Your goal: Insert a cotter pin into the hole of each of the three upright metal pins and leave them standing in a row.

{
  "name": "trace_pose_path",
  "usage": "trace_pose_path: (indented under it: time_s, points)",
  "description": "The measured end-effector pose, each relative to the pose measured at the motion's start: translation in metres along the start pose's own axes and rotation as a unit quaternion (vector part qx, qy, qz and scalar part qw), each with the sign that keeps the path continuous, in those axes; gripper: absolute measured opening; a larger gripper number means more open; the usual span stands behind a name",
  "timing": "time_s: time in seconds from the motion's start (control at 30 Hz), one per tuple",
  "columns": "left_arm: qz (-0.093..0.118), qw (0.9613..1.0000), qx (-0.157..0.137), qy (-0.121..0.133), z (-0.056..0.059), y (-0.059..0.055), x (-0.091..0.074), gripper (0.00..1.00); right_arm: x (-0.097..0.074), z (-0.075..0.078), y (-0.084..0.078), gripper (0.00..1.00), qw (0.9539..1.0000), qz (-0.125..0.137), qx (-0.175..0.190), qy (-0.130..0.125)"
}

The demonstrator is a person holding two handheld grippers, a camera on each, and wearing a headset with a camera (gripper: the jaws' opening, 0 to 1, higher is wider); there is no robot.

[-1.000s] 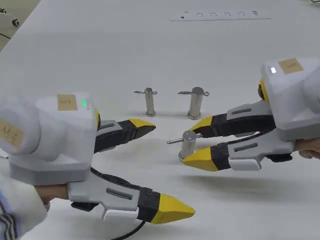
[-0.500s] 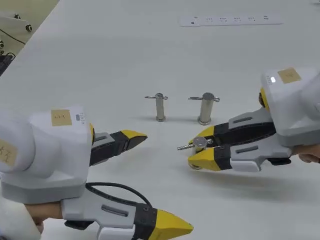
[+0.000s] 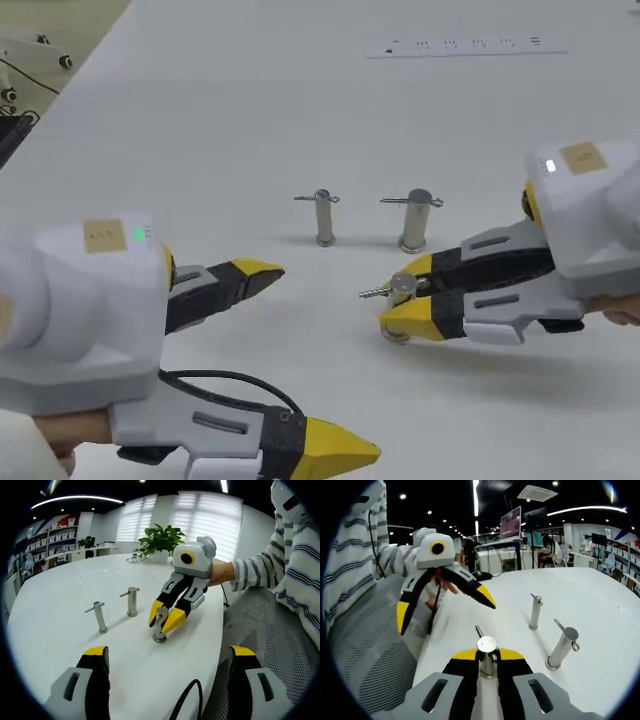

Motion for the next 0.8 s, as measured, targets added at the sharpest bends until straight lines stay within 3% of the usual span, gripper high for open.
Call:
trace_pose_path:
  time_s: [0.2, 0.27, 0.6, 0.8]
  points:
    - [0.001, 0.9998, -0.002, 0.02, -0.003, 0.001, -0.003, 0.99, -0.007, 0.004, -0.002, 0.13, 0.9997, -0.004, -0.012, -0.022]
    - [0.002, 0.9998, -0.003, 0.022, -0.004, 0.002, -0.004, 0.98, -0.012, 0.006, -0.005, 0.13, 0.9997, -0.001, 0.001, -0.026]
    - [-0.009, 0.9997, 0.007, 0.021, 0.0, 0.002, -0.006, 0.99, -0.054, 0.03, -0.017, 0.13, 0.9957, 0.0, 0.017, -0.091]
    - [-0.013, 0.9992, 0.011, 0.036, -0.002, 0.0, -0.007, 0.99, -0.078, 0.047, -0.022, 0.13, 0.9922, 0.004, 0.025, -0.122]
Point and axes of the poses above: the centre of the closed fingertips' face, and the gripper's own axes: x roughly forward along the fingers, z roughly to its right, y roughly out of its top, the point moved 7 cm from there along -x, roughly backward along the fingers, and after that the axes turned 3 degrees about x, right-handed, at the moved point
